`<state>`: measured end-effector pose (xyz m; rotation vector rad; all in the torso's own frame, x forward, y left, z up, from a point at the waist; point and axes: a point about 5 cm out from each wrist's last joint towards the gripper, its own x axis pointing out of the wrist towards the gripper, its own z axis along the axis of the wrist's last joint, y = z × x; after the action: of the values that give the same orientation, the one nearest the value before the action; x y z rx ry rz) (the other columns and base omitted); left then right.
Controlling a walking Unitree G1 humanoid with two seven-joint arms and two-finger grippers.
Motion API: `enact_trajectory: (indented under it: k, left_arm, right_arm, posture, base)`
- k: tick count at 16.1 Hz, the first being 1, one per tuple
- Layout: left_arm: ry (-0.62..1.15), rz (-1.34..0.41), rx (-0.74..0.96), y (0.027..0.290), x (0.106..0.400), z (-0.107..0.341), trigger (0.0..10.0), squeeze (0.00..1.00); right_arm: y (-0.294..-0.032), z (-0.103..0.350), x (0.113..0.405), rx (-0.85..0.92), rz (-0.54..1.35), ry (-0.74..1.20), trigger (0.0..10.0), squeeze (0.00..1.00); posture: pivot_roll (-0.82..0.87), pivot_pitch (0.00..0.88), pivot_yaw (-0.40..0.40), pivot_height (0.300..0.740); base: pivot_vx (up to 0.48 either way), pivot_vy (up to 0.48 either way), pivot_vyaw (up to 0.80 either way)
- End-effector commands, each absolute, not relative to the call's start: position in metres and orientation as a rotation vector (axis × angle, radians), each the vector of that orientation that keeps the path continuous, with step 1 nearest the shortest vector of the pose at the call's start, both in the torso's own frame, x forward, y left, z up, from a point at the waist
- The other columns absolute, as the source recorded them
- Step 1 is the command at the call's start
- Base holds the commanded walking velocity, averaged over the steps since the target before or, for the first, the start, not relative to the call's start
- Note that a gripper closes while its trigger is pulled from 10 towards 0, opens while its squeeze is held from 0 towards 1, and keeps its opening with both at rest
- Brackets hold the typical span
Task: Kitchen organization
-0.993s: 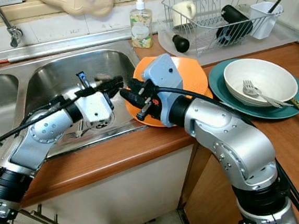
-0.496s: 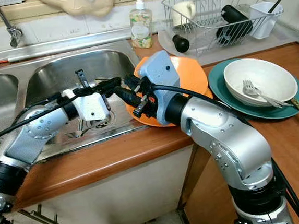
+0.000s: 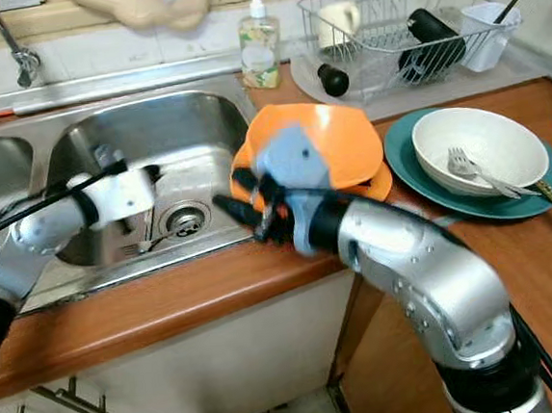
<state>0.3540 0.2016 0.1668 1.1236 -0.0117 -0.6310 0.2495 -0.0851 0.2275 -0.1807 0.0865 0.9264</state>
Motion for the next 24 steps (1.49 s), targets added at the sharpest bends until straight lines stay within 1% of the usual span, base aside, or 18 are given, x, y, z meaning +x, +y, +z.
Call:
enact_trajectory:
  k: [1, 2, 5, 6, 7, 13, 14, 15, 16, 17, 18, 19, 20, 21, 24]
  left_arm:
    - [0.031, -0.631, 1.139, 0.204, 0.357, 0.167, 1.6, 0.00]
    - [0.120, -0.622, 1.130, 0.210, 0.359, 0.158, 10.0, 0.00]
    - [0.295, -0.639, 1.086, 0.215, 0.362, 0.137, 10.0, 0.00]
    - [0.334, -0.643, 1.073, 0.216, 0.362, 0.133, 10.0, 0.52]
    - [0.358, -0.655, 1.070, 0.217, 0.361, 0.130, 10.0, 1.00]
    - [0.412, -0.695, 1.004, 0.214, 0.358, 0.122, 10.0, 1.00]
    - [0.407, -0.694, 0.998, 0.213, 0.358, 0.122, 10.0, 1.00]
    - [0.377, -0.675, 0.991, 0.213, 0.358, 0.124, 10.0, 1.00]
    - [0.327, -0.638, 0.956, 0.213, 0.359, 0.129, 10.0, 1.00]
    - [0.288, -0.612, 0.892, 0.212, 0.359, 0.134, 10.0, 0.89]
    - [0.241, -0.585, 0.810, 0.210, 0.358, 0.139, 10.0, 0.00]
    - [0.191, -0.571, 0.745, 0.208, 0.356, 0.144, 10.0, 0.00]
    - [0.167, -0.566, 0.717, 0.207, 0.354, 0.147, 10.0, 0.00]
    - [0.083, -0.565, 0.633, 0.203, 0.348, 0.157, 10.0, 0.00]
    - [-0.055, -0.588, 0.485, 0.196, 0.334, 0.176, 10.0, 0.00]
  right_arm:
    - [-0.082, 0.230, 0.246, -0.190, 0.950, 0.077, 10.0, 0.00]
    - [-0.081, 0.228, 0.245, -0.190, 0.950, 0.084, 10.0, 0.00]
    - [-0.079, 0.222, 0.241, -0.201, 0.971, 0.110, 10.0, 0.00]
    - [-0.078, 0.221, 0.240, -0.208, 0.979, 0.117, 10.0, 0.00]
    - [-0.078, 0.220, 0.239, -0.211, 0.981, 0.122, 10.0, 0.00]
    - [-0.080, 0.220, 0.241, -0.216, 0.963, 0.124, 10.0, 0.00]
    - [-0.081, 0.221, 0.242, -0.215, 0.955, 0.119, 10.0, 0.00]
    - [-0.085, 0.224, 0.246, -0.203, 0.907, 0.101, 10.0, 0.00]
    - [-0.092, 0.228, 0.254, -0.172, 0.828, 0.095, 10.0, 0.41]
    - [-0.098, 0.230, 0.259, -0.138, 0.780, 0.105, 10.0, 0.93]
    - [-0.104, 0.232, 0.264, -0.127, 0.741, 0.107, 10.0, 1.00]
    - [-0.111, 0.233, 0.268, -0.123, 0.685, 0.109, 10.0, 1.00]
    - [-0.115, 0.233, 0.271, -0.118, 0.652, 0.113, 10.0, 1.00]
    - [-0.129, 0.234, 0.279, -0.101, 0.548, 0.123, 10.0, 1.00]
    - [-0.155, 0.236, 0.292, -0.055, 0.370, 0.152, 10.0, 1.00]
  posture:
    - [-0.04, 0.000, 0.051, 0.740]
    - [-0.04, 0.000, 0.052, 0.740]
    - [-0.05, 0.000, 0.055, 0.740]
    - [-0.05, 0.000, 0.055, 0.740]
    - [-0.05, 0.000, 0.055, 0.740]
    - [-0.05, 0.000, 0.053, 0.740]
    - [-0.05, 0.000, 0.053, 0.740]
    - [-0.05, 0.000, 0.053, 0.740]
    - [-0.06, 0.000, 0.057, 0.740]
    - [-0.06, 0.000, 0.059, 0.740]
    - [-0.06, 0.000, 0.057, 0.740]
    - [-0.06, 0.000, 0.054, 0.740]
    - [-0.06, 0.000, 0.052, 0.740]
    - [-0.06, 0.000, 0.047, 0.740]
    - [-0.05, 0.000, 0.041, 0.740]
  base:
    - [0.000, 0.000, 0.00]
    - [0.000, 0.000, 0.00]
    - [0.000, 0.000, 0.00]
    - [0.000, 0.000, 0.00]
    - [0.000, 0.000, 0.00]
    - [0.000, 0.000, 0.00]
    - [0.000, 0.000, 0.00]
    - [0.000, 0.000, 0.00]
    - [0.000, 0.000, 0.00]
    - [0.000, 0.000, 0.00]
    - [0.000, 0.000, 0.00]
    - [0.000, 0.000, 0.00]
    - [0.000, 0.000, 0.00]
    - [0.000, 0.000, 0.00]
    - [0.000, 0.000, 0.00]
